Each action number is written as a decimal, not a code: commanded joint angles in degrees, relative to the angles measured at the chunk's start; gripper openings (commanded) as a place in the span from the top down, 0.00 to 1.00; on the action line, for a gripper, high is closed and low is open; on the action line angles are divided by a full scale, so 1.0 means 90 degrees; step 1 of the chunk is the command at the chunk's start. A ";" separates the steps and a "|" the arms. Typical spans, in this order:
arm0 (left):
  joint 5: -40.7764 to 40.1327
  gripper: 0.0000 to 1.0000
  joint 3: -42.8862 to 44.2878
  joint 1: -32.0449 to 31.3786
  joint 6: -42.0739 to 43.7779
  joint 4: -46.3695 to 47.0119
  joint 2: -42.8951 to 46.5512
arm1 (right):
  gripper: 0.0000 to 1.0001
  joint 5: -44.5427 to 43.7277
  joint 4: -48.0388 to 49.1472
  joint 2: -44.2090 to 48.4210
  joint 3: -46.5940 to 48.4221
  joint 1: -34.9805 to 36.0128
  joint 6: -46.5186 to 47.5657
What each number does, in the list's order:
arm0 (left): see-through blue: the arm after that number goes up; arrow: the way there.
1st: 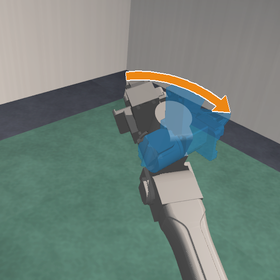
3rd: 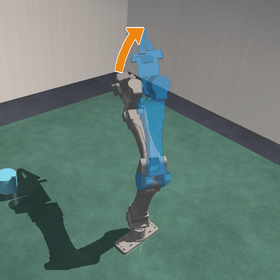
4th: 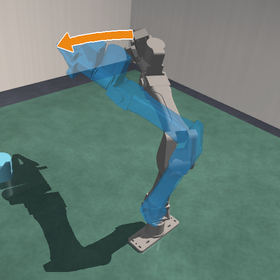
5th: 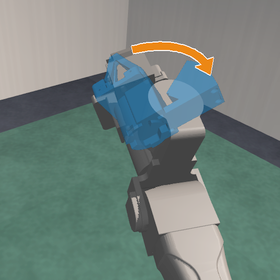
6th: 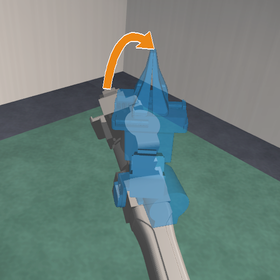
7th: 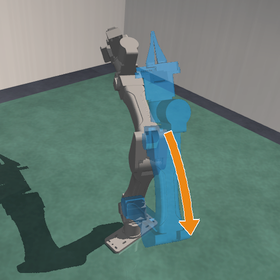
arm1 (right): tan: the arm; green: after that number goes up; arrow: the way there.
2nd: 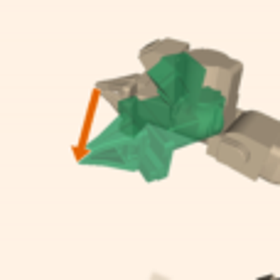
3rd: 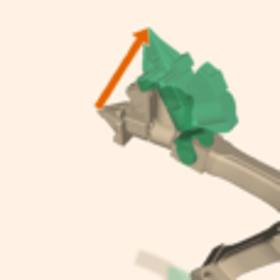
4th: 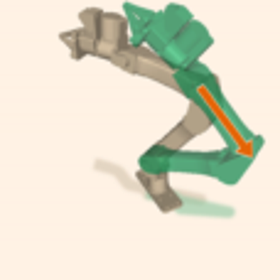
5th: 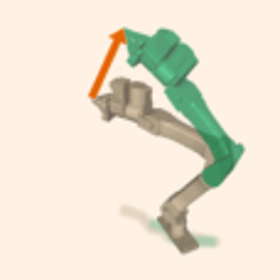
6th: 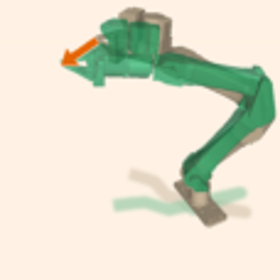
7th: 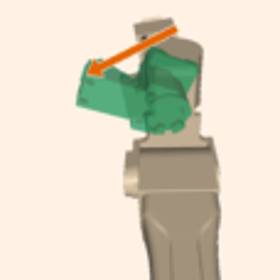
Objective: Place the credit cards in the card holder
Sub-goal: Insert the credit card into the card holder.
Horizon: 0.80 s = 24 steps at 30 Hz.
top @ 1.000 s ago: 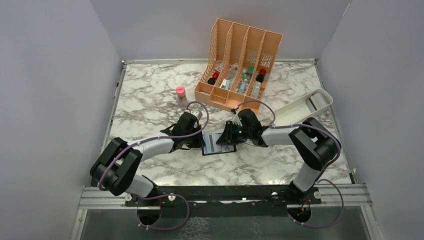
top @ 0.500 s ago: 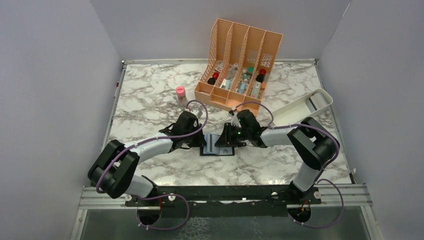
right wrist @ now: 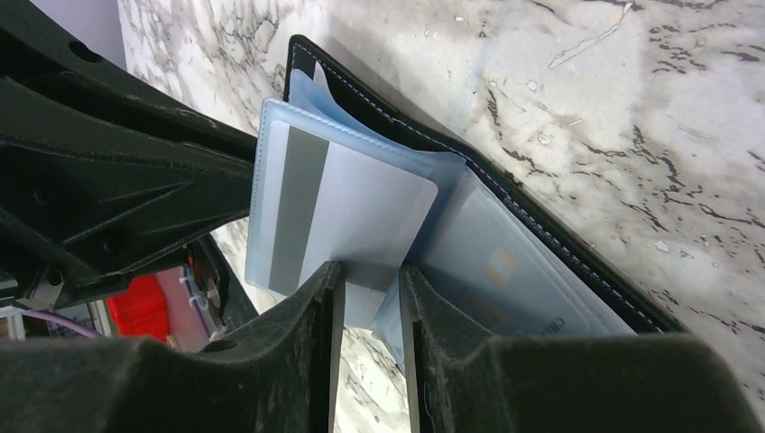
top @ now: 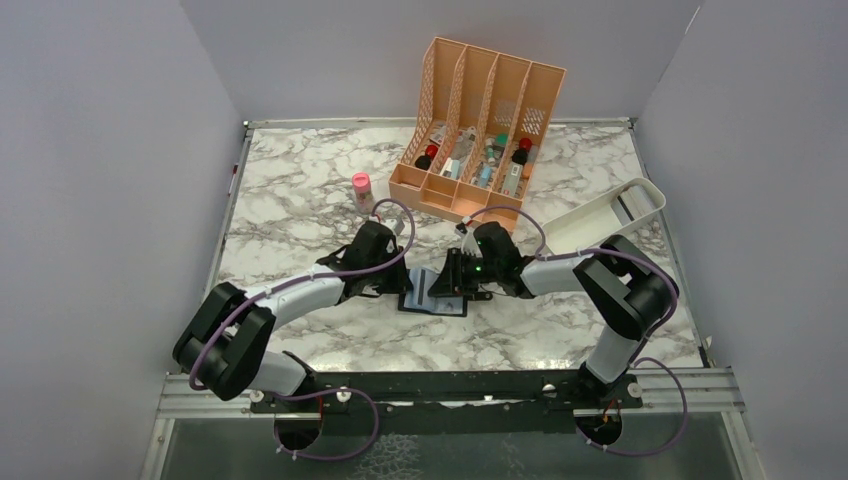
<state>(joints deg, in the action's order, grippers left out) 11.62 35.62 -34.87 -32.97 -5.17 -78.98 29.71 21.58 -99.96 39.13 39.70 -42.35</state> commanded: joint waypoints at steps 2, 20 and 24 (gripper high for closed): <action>0.0155 0.81 0.0221 -0.0021 0.0014 -0.0028 0.0172 | 0.66 0.0236 0.0343 -0.0007 -0.0108 0.0090 0.0084; 0.0058 0.79 0.0517 -0.0197 0.0109 -0.0231 -0.0067 | 0.60 -0.0632 -0.1077 0.0527 0.0170 0.0086 0.0776; 0.0052 0.79 0.0554 -0.0217 0.0100 -0.0247 -0.0092 | 0.59 -0.0709 -0.1234 0.0659 0.0123 0.0090 0.0846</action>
<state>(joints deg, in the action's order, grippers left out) 11.57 38.98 -36.25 -32.51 -7.05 -79.09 26.48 14.72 -96.03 39.38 40.07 -37.12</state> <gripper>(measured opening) 0.211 0.407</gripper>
